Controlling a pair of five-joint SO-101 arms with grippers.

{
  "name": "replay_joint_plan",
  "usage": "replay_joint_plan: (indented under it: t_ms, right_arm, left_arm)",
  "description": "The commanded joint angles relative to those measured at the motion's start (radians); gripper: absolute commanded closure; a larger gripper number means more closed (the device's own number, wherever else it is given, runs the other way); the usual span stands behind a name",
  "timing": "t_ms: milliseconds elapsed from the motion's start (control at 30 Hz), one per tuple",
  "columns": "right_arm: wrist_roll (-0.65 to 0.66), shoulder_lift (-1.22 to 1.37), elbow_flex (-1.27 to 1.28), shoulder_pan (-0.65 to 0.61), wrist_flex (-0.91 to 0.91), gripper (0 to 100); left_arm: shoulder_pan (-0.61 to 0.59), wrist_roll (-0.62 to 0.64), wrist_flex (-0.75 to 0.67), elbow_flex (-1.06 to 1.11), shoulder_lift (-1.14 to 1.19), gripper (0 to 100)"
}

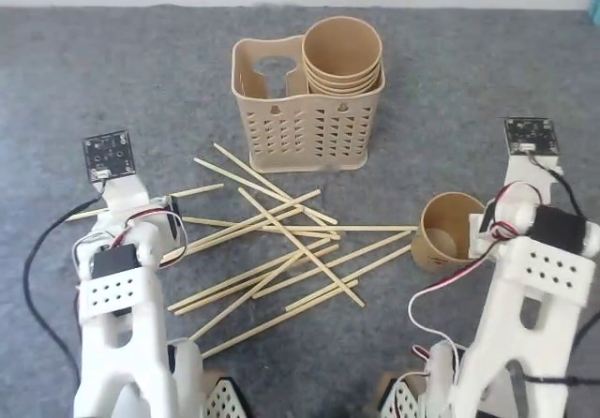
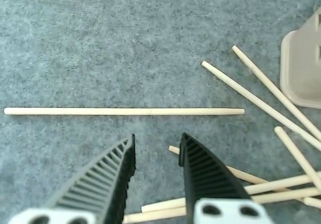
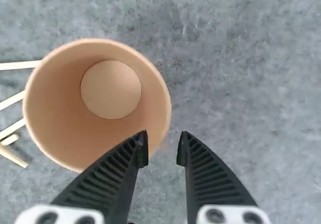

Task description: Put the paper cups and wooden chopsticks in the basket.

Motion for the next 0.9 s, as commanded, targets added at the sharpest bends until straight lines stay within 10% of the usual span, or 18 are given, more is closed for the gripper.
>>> replay_joint_plan:
  t_ms: [0, 433, 867]
  right_arm:
    - [0.008, 0.007, 0.021, -0.042, -0.054, 88.6]
    - [-0.023, 0.122, 0.15, -0.042, -0.237, 99.6]
    - [-0.028, -0.004, -0.25, -0.047, 0.076, 99.1]
  left_arm:
    - [-0.009, -0.003, -0.021, -0.007, 0.002, 86]
    - [-0.009, -0.003, -0.021, -0.007, 0.002, 86]
    - [-0.009, -0.003, -0.021, -0.007, 0.002, 86]
